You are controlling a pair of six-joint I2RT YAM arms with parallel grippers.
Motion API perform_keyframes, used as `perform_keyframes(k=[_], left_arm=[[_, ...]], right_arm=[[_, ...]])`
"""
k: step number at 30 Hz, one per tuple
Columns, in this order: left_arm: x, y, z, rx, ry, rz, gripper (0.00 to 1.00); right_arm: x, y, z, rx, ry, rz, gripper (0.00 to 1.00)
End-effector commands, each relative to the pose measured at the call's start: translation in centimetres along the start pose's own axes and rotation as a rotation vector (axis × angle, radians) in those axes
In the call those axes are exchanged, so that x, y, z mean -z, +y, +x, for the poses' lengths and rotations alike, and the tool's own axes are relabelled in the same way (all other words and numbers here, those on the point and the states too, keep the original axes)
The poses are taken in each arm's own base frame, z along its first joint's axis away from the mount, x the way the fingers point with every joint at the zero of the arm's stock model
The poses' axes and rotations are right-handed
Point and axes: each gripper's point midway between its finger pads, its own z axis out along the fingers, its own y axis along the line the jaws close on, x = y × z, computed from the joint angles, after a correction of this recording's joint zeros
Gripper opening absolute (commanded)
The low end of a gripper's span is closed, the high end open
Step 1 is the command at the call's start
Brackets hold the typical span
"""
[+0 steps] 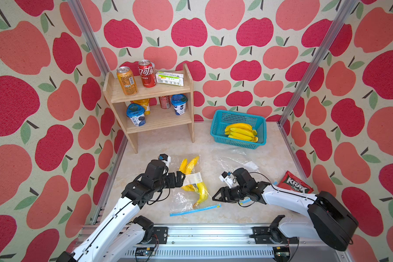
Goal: Open the zip-top bag and take out the banana
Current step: Move the zipper food storage bag to the center of the board.
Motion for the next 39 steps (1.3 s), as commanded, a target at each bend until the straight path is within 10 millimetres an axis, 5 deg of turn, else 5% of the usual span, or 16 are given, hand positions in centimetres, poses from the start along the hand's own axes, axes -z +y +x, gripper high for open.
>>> perform_keyframes(k=[1,8,16,23,31,39], left_arm=[[0.0,0.1,0.1,0.011,0.003,-0.008,0.97],[0.1,0.0,0.0,0.007,0.004,-0.010,0.97],[0.0,0.6,0.1,0.009,-0.003,-0.034,0.97],[-1.7,1.1,-0.5,0.058,-0.003,-0.019,0.97],[-3.4,5.4,-2.3,0.182,0.006,-0.098,0.97],[-5.6,6.2,-4.5,0.235,0.021,-0.014,0.97]], right_arm=[[-0.2,1.2,-0.9,0.050,-0.009,-0.034,0.67],[-1.7,1.7,-1.0,0.057,0.062,-0.045,0.56],[-1.6,1.2,-0.8,0.048,0.058,-0.021,0.21],[-3.4,0.7,-5.0,0.093,-0.061,0.022,0.01],[-5.6,-0.1,-11.1,0.109,-0.230,0.051,0.00],[-3.6,-1.8,-15.7,0.089,-0.411,0.087,0.00]])
